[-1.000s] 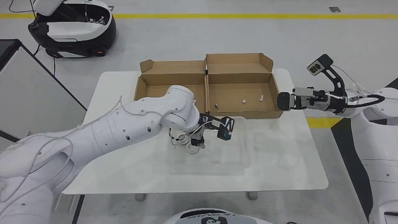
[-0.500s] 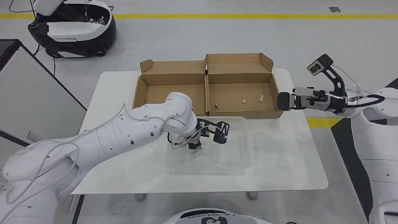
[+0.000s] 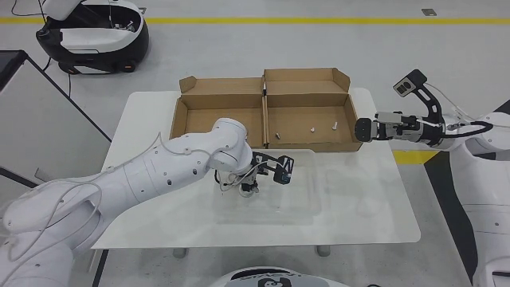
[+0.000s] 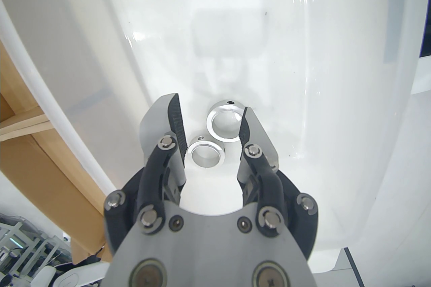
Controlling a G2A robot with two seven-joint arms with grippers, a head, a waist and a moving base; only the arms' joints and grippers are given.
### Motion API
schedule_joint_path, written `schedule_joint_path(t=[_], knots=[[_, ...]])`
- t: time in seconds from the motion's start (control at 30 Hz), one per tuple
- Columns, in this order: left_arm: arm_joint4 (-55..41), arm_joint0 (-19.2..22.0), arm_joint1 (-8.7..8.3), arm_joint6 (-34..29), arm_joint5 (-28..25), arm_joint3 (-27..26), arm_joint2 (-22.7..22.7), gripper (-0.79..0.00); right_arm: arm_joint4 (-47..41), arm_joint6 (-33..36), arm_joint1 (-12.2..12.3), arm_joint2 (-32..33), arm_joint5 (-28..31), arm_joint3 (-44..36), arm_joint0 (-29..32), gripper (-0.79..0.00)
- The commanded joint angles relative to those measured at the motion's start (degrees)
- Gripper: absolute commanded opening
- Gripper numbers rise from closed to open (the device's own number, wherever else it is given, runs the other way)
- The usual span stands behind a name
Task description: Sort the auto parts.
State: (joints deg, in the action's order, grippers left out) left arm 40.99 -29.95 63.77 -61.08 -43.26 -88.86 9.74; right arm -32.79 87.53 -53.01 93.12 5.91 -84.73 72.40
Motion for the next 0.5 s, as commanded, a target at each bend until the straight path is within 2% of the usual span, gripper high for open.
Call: schedule_joint_path(t=[0.0,0.33,0.4,0.47], knots=[[-0.01,0.01,0.00,0.00,0.00,-0.01,0.00,0.000,0.00,0.00,0.00,0.00,0.00,0.00,0.00,0.000],[-0.68,-0.87,-0.40,0.66,-0.58,-0.10,0.89,0.000,0.00,0.00,0.00,0.00,0.00,0.00,0.00,0.000],[-1.38,-0.59,-0.53,0.23,-0.17,-0.28,0.74,-0.037,0.00,0.00,0.00,0.00,0.00,0.00,0.00,0.000],[-1.96,-0.21,-0.65,-0.38,0.44,-0.48,0.19,-0.111,0.00,0.00,0.00,0.00,0.00,0.00,0.00,0.000]])
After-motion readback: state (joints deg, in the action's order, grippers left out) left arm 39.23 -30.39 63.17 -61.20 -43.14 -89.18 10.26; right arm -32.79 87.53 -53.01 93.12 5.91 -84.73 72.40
